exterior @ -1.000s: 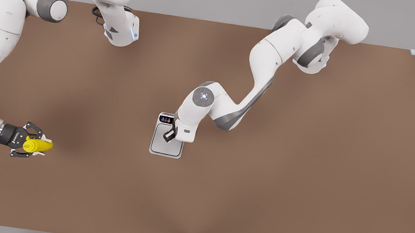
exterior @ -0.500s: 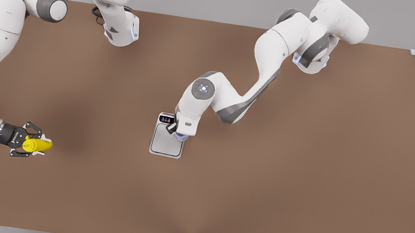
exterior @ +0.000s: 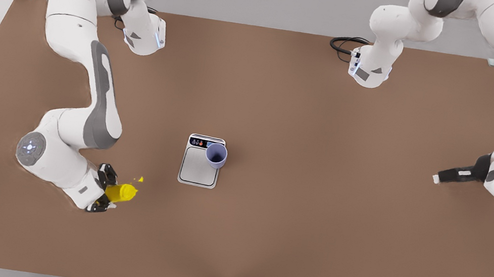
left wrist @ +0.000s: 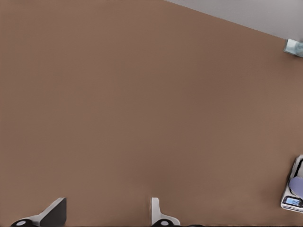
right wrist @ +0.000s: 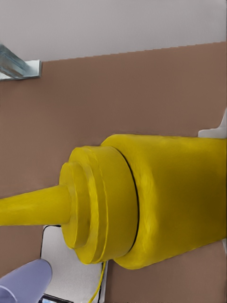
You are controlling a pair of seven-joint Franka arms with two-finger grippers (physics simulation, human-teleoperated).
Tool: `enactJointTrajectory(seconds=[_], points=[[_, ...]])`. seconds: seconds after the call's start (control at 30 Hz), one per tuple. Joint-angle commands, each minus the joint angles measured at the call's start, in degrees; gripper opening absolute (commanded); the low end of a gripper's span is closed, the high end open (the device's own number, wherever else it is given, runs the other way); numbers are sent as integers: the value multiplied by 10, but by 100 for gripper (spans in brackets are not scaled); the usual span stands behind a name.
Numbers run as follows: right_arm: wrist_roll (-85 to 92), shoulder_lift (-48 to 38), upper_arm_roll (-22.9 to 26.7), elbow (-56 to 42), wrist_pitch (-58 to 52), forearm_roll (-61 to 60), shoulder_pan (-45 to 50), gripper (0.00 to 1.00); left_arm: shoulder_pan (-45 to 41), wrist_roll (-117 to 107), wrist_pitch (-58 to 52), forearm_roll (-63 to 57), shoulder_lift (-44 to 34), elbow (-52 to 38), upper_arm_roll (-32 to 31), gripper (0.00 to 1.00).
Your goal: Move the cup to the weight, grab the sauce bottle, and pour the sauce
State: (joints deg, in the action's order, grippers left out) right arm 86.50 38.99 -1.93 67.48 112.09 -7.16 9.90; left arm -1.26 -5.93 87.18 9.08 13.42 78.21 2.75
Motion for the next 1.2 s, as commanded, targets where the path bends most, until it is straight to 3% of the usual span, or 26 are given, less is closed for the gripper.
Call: enactJointTrajectory(seconds=[0.0, 0.1, 0.3, 0.53, 0.7, 0.87, 1.17], points=[[0, -3, 0, 4, 1, 12, 8, 53, 10, 0, 0, -80, -1, 1, -9, 100], [-83, -23, 1, 37, 17, 169, 97, 53, 26, 28, 19, -50, -14, 55, -18, 100], [-110, -8, 2, 43, -6, 348, 179, 53, 13, 34, -4, -88, -8, 40, -22, 100], [-129, -18, 1, 76, -9, 377, 212, 53, 13, 29, -24, -88, -9, 40, -21, 100], [-303, -164, 2, 303, 122, 384, 210, 53, 13, 25, -25, -87, -9, 41, -21, 100], [-329, -175, 2, 325, 115, 489, 233, 53, 14, 26, -18, -85, -9, 37, -16, 100], [-379, -148, 2, 327, 77, 569, 257, 53, 13, 21, -15, -87, -9, 37, -21, 100]])
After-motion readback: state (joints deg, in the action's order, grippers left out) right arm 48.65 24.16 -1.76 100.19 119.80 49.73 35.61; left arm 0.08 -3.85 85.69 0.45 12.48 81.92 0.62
